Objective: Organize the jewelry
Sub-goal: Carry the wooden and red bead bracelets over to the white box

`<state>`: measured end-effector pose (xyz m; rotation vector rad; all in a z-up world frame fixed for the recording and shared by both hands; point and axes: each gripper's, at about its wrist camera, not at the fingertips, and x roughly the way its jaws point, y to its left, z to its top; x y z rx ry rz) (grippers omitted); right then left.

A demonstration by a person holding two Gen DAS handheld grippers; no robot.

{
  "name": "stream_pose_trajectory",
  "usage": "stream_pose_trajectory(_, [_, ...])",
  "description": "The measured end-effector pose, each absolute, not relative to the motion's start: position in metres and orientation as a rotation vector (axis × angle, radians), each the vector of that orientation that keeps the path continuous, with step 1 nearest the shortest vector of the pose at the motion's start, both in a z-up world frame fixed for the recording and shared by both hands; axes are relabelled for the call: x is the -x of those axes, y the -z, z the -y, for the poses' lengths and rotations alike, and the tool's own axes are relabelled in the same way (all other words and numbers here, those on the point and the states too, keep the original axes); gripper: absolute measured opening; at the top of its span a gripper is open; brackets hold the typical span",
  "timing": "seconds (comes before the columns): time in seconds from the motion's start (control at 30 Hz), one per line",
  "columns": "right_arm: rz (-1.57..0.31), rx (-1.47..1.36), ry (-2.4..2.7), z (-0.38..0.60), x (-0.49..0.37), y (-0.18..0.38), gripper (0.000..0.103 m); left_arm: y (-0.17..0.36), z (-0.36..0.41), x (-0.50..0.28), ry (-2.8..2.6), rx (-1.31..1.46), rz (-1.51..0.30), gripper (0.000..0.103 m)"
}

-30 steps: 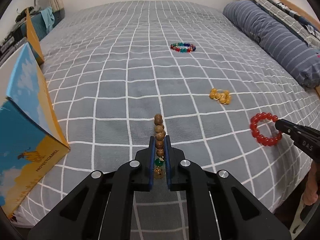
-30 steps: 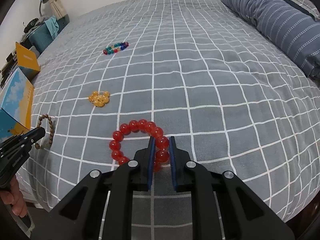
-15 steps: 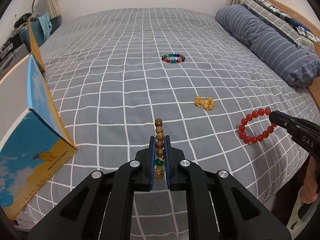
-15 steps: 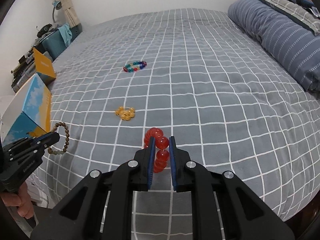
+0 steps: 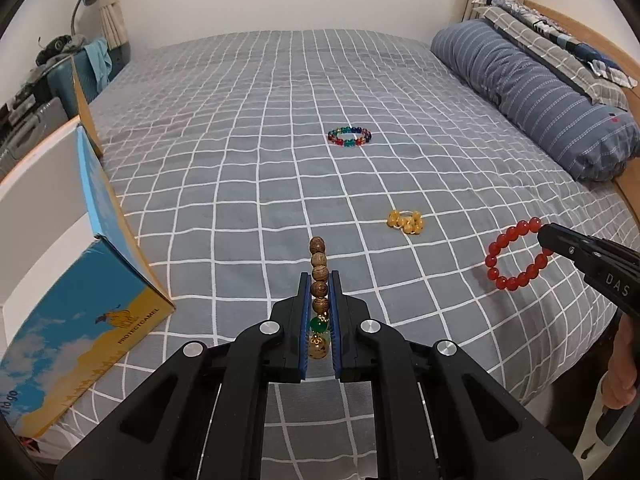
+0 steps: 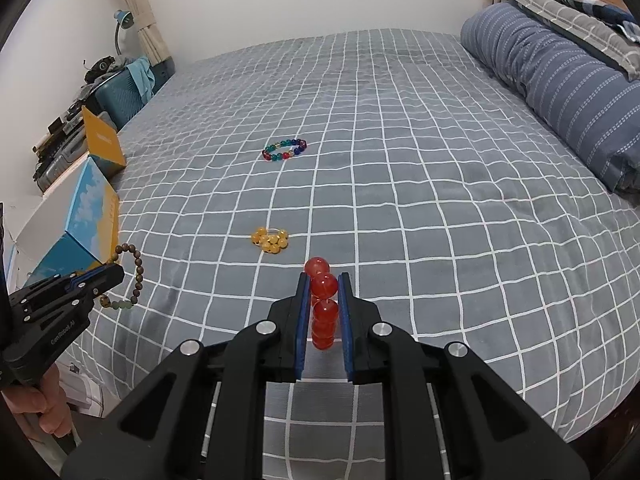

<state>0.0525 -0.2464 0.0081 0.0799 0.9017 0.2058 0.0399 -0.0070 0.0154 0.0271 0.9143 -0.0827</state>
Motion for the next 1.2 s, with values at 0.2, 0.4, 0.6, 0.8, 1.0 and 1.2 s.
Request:
stream_pose_trajectory(0.2, [-0.891,-0.071,-0.219,0.240,-0.052,-0.014,0.013,-0.022,0.003,-0.037,0.078,-0.024,-0.897,0.008])
stream_pose_trajectory(0.4, [-0.890,-0.065,-0.241,0.230,-0.054,-0.018,0.013,-0.030,-0.005,-0.032,0.069,-0.007,-0.880,0.008])
stream_pose_trajectory(0.6, [-0.873,-0.055,-0.268,0.220,-0.055,-0.026,0.013,-0.038,-0.014,-0.030,0.045,-0.003,-0.872,0.008])
stream_pose_trajectory(0.8, [-0.861,-0.037,-0.271,0.211,-0.061,-0.045,0.013,-0.054,-0.038,-0.027,-0.010,0.003,-0.877,0.008])
stream_pose_trajectory(1.0, [-0.829,-0.008,-0.298,0.186,-0.068,-0.066,0.013,-0.080,-0.068,-0.024,-0.080,0.043,-0.833,0.008])
stream_pose_trajectory(1.2, [-0.794,0.013,-0.352,0.149,-0.079,-0.082,0.013,-0.105,-0.098,-0.016,-0.163,0.070,-0.775,0.008])
